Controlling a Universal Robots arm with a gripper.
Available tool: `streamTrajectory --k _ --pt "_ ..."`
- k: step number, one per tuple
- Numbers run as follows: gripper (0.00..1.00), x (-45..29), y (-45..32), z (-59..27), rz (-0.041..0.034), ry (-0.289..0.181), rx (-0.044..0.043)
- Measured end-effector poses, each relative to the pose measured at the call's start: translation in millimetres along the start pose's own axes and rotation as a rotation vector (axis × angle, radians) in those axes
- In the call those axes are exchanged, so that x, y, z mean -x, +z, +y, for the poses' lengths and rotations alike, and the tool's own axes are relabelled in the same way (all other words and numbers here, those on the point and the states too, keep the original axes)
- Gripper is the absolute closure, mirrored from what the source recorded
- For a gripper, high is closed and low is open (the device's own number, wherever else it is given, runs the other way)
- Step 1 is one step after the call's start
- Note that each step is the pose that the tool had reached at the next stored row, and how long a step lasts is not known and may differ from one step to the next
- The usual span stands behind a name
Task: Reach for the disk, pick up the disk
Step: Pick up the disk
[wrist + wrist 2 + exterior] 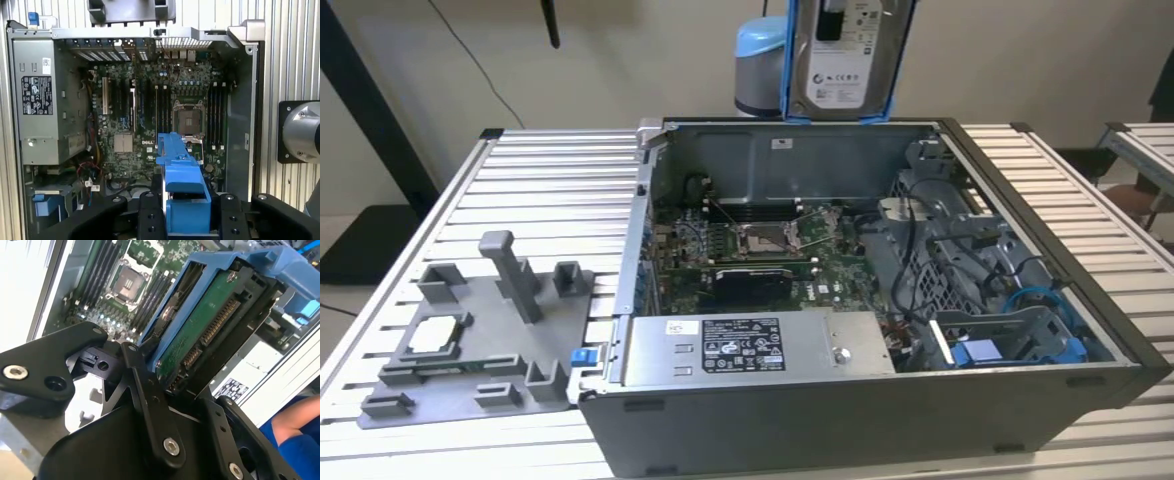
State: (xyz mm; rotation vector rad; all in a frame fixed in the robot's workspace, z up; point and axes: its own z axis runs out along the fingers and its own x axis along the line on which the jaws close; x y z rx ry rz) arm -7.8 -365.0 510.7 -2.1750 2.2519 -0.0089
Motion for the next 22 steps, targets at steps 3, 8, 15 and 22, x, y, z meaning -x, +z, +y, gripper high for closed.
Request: streamTrajectory --k 3,8,15,22 --pt "1.0 0.4 0.2 -13.0 -0.0001 0.0 0.0" --pt "1.0 1.0 0.5 -33.5 -0.0002 0.0 -0.0001" --pt "1.0 -3.5 0.6 -51.2 -0.0001 0.0 0.0" --pt "1.0 -18.6 0.6 -59.3 -0.0001 0.0 0.0"
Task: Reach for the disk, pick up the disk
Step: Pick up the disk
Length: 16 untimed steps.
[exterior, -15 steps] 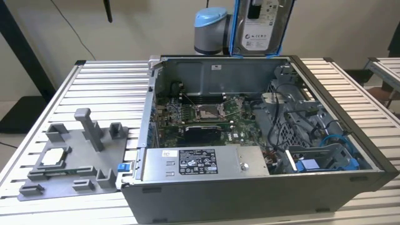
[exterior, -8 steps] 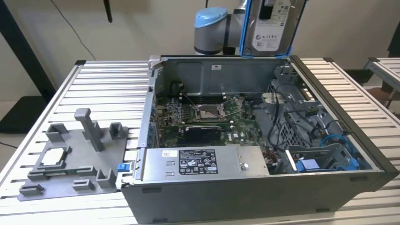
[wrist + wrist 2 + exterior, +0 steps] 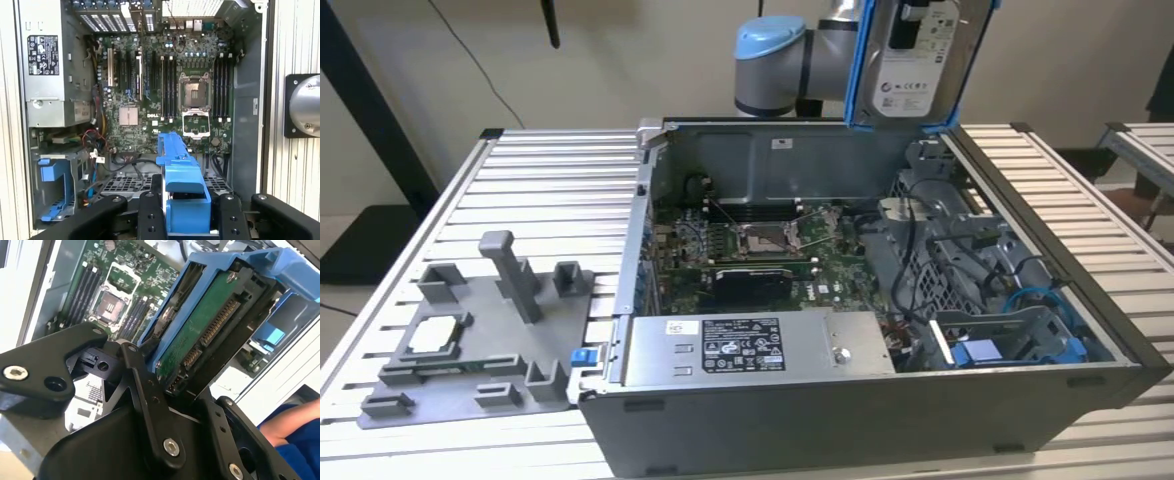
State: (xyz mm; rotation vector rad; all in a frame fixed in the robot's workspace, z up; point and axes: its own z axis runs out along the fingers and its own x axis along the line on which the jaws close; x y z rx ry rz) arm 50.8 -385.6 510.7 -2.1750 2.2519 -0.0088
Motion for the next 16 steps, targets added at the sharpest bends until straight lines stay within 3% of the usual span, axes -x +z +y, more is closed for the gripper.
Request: streamTrajectory --k 16 --pt "1.0 -45.8 -0.1 -15.8 0.0014 0.0 0.0"
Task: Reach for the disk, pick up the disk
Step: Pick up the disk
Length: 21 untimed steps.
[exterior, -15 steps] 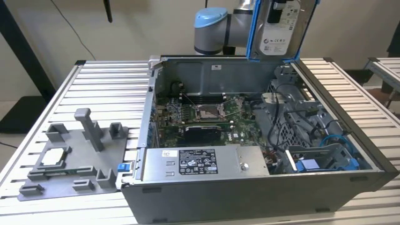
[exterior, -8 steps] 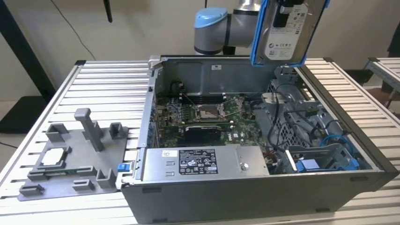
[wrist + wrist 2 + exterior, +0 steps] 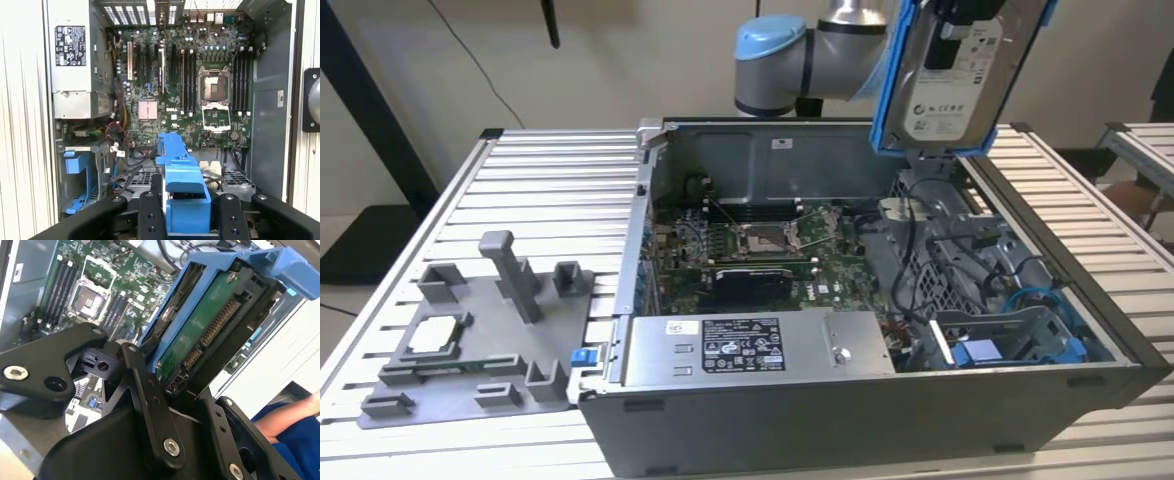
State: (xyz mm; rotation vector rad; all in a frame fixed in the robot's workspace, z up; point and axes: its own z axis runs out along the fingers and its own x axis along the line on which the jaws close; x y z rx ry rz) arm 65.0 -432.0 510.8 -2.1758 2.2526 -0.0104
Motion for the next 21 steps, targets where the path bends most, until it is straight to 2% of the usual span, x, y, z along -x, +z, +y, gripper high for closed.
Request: streamTrajectory --k 21 --pt "1.0 -67.3 0.2 -23.7 -0.0002 0.0 -0.0001"
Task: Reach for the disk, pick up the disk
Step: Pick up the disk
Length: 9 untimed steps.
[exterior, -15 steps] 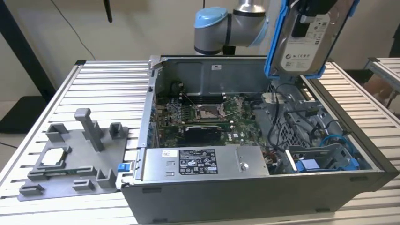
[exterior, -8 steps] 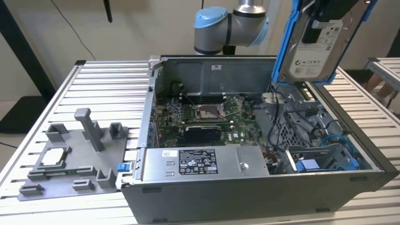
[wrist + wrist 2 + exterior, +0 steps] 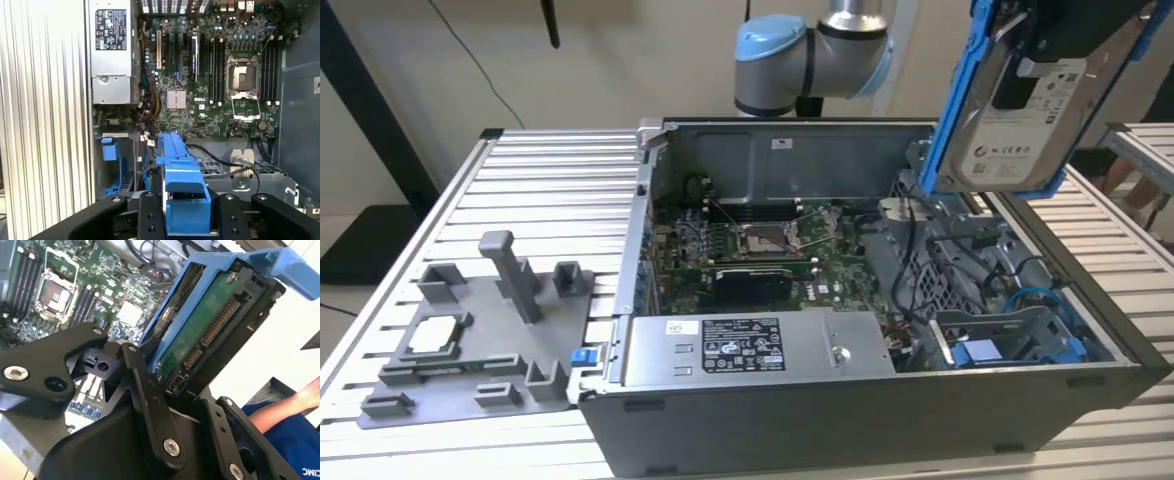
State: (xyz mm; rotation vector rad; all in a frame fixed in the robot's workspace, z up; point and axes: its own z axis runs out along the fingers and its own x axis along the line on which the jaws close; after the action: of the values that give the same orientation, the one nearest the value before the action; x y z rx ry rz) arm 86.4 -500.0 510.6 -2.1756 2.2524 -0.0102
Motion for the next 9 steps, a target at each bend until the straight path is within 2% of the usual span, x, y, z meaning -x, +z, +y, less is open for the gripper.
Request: streamTrajectory --k 9 --pt "1.0 -36.2 0.8 -1.4 0.0002 0.0 0.0"
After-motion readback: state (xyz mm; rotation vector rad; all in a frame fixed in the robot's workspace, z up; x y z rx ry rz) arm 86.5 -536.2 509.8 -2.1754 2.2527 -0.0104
